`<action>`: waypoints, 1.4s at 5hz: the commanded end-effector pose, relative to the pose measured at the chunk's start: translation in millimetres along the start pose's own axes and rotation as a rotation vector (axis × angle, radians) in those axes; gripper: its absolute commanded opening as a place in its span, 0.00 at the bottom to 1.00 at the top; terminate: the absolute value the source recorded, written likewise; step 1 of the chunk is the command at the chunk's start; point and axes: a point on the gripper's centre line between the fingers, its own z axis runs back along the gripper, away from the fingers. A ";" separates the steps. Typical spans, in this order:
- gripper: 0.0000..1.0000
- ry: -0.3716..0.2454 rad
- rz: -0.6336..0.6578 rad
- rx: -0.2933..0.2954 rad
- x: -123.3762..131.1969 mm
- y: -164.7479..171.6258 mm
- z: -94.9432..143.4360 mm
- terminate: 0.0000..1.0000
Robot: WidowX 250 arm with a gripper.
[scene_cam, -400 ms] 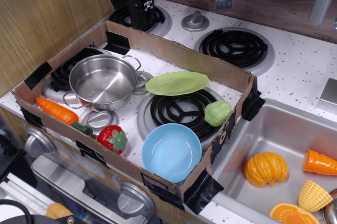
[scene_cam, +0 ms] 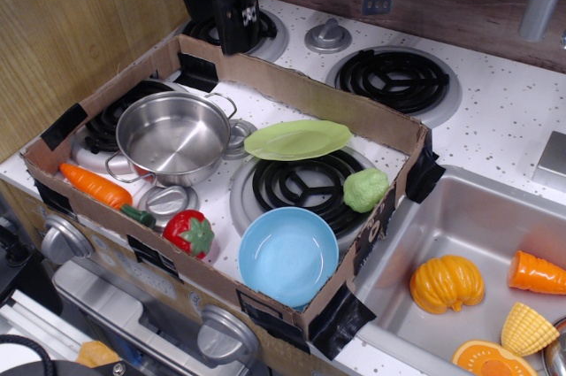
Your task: Put broccoli in pot
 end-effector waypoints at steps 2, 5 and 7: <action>1.00 -0.007 0.244 -0.159 -43.9 -41.3 -30.8 0.00; 1.00 -0.118 0.343 -0.232 -34.8 -89.4 -21.8 0.00; 1.00 -0.226 0.377 -0.160 -10.3 -112.9 -11.3 0.00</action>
